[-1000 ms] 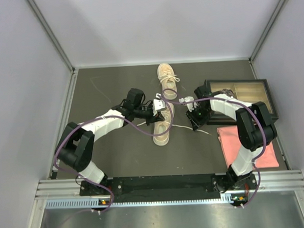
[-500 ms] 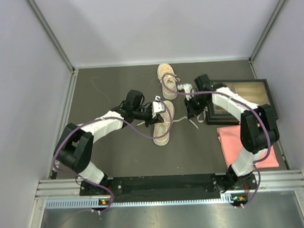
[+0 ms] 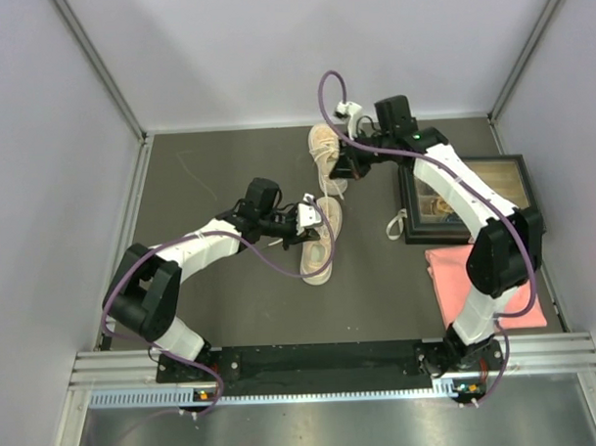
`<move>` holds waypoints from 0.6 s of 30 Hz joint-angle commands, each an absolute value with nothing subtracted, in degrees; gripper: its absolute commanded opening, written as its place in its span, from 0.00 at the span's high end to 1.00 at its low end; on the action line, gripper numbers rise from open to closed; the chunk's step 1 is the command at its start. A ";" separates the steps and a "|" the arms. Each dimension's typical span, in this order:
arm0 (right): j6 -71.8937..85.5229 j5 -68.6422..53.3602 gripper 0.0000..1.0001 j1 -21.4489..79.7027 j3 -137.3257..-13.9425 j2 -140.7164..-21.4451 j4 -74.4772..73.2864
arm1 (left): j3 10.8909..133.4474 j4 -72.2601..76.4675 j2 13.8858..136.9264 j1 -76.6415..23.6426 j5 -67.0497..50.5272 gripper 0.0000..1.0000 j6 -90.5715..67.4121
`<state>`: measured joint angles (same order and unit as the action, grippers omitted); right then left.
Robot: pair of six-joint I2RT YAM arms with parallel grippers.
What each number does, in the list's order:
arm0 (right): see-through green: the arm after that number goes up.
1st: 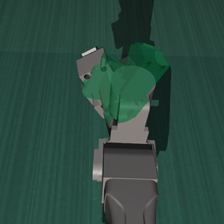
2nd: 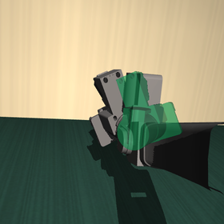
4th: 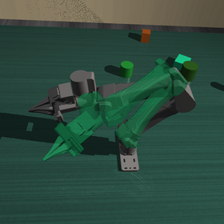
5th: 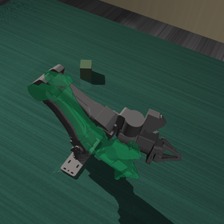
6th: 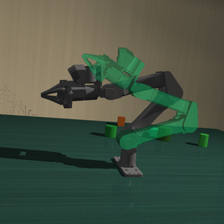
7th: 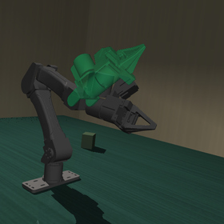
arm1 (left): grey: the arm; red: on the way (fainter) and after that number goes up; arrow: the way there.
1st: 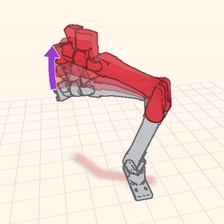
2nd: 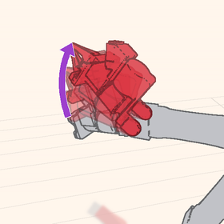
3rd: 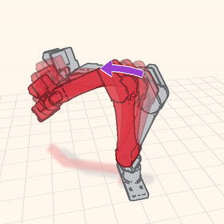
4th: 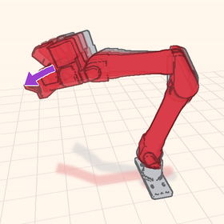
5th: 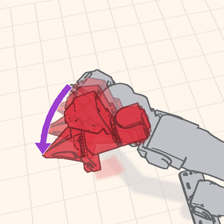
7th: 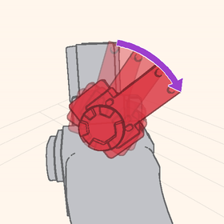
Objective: Tie the shoes
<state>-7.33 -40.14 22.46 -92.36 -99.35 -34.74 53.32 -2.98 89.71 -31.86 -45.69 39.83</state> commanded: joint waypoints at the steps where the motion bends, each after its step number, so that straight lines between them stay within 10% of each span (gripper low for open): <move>1: -4.92 -44.91 1.00 29.00 -97.03 -103.44 -30.06 | 53.17 -1.14 87.89 -31.82 -47.99 1.00 42.18; 18: -5.80 -31.04 1.00 31.20 -96.85 -112.94 -26.55 | 52.91 -3.51 87.72 -31.90 -49.04 1.00 45.96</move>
